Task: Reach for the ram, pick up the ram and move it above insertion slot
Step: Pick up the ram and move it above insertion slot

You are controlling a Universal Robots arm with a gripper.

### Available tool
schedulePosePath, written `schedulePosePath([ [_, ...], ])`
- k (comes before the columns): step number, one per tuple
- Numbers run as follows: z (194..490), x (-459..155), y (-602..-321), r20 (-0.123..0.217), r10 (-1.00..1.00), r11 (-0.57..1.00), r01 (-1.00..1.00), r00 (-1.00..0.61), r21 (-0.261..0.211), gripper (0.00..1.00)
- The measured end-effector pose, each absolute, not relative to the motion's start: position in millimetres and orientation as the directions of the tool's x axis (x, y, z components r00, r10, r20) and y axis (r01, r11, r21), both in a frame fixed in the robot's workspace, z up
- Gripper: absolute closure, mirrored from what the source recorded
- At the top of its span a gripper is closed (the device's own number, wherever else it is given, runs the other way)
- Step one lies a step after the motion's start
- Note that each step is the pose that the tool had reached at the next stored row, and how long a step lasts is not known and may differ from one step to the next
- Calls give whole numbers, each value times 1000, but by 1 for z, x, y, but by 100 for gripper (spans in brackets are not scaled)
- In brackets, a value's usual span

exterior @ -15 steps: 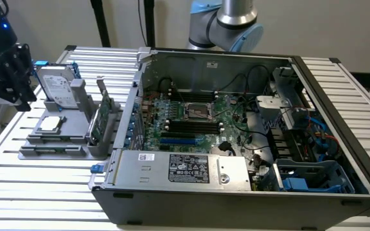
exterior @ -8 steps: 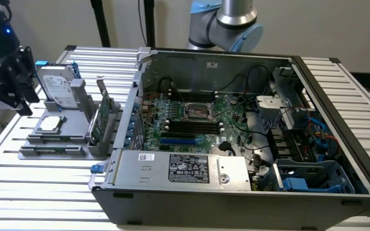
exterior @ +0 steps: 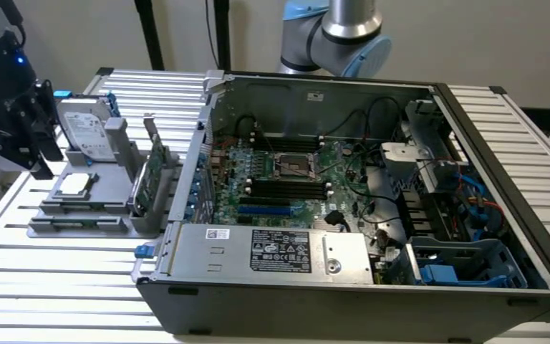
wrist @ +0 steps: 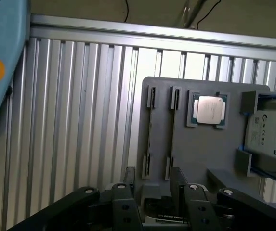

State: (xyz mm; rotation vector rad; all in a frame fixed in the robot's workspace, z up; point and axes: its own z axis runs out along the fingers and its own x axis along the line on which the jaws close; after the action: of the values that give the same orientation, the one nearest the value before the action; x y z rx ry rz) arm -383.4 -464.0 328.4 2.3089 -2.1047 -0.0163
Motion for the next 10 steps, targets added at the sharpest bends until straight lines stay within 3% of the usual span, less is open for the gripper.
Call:
schedulePosePath([
  [10, 310, -385, -464, 4, -995, -102, -995, 103, 20, 58],
])
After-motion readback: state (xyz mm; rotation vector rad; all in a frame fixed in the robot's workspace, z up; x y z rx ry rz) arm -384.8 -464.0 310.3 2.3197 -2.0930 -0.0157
